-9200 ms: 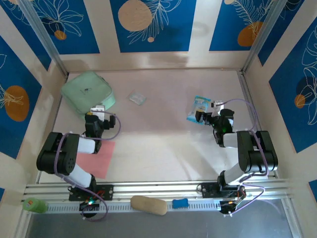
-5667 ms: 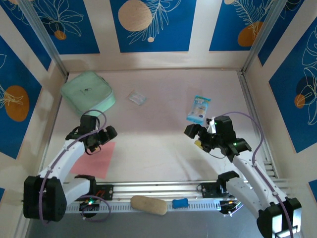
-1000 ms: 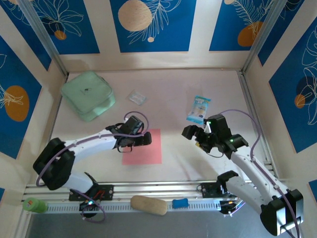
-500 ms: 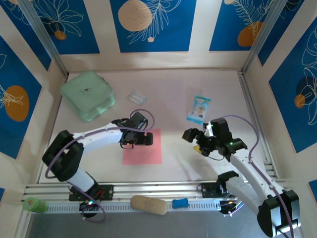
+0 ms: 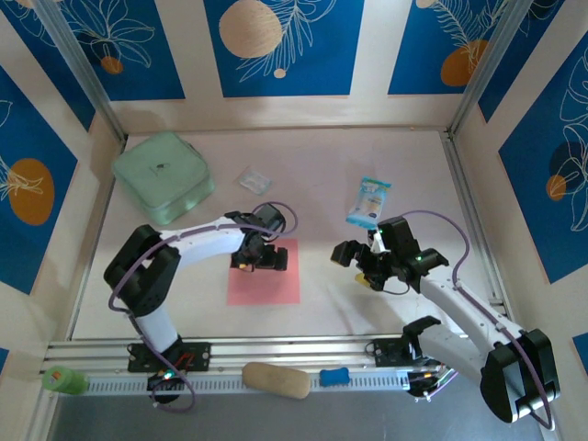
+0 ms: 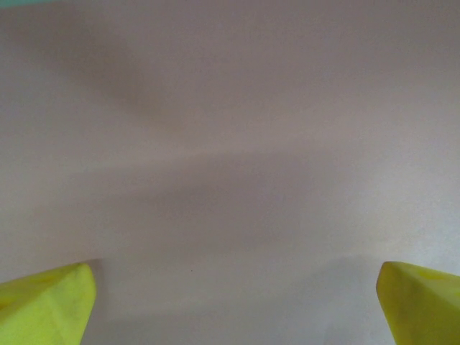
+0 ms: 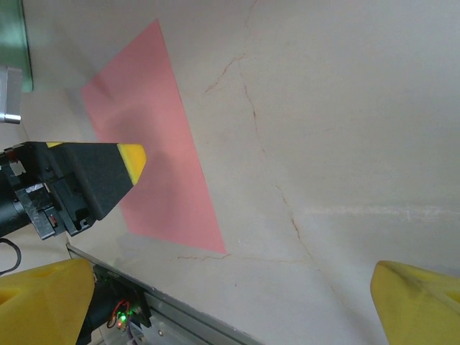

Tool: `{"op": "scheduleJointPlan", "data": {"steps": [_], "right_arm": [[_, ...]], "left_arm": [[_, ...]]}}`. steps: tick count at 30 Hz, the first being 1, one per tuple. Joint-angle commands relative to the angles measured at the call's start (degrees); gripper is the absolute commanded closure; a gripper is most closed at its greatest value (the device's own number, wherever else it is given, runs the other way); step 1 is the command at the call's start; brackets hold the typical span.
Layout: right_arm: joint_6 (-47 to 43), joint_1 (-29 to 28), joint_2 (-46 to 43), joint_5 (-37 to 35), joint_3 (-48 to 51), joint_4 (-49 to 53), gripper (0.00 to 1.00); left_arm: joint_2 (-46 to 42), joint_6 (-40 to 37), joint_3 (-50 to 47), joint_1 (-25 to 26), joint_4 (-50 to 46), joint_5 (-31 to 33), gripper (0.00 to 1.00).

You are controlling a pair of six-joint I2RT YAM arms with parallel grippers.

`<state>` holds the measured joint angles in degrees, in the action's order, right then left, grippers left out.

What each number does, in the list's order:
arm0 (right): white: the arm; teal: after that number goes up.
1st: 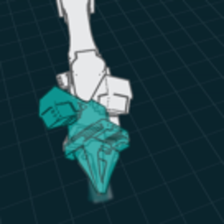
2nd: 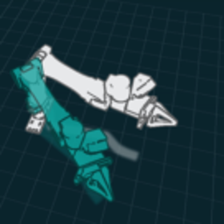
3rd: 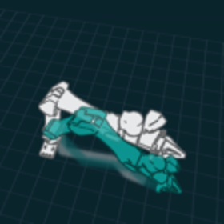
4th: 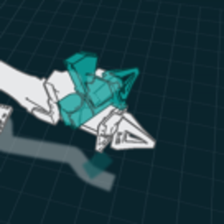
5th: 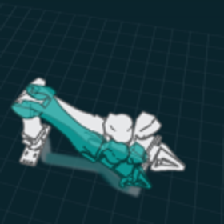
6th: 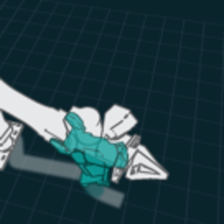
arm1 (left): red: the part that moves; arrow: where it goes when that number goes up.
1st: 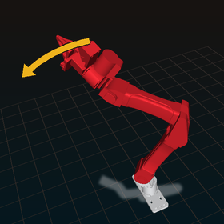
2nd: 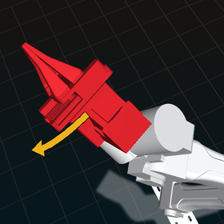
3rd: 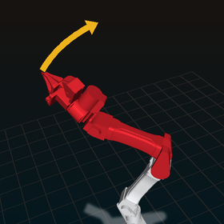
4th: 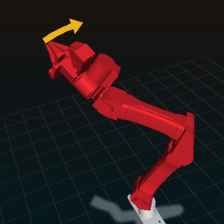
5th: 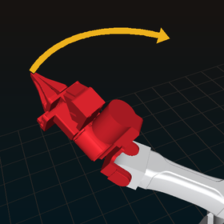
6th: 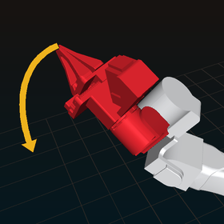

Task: Fold a paper plane with a square sheet of paper (pick it up from the middle)
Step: First fold a square sheet of paper at the bottom-center of the table.

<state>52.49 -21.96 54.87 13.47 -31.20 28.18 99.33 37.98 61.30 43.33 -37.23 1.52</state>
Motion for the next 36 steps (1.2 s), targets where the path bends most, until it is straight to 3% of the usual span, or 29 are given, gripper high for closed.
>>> {"op": "scheduleJointPlan", "data": {"steps": [1,36], "right_arm": [[-0.6,-0.4,0.2,-0.5,-2.4,2.2,0.01],[-0.1,-1.1,0.9,-1.8,-2.4,3.3,0.01]], "left_arm": [[2.0,-0.4,2.3,0.8,-4.0,-0.1,0.0],[7.3,0.9,4.7,2.4,-7.4,3.5,0.0]]}}
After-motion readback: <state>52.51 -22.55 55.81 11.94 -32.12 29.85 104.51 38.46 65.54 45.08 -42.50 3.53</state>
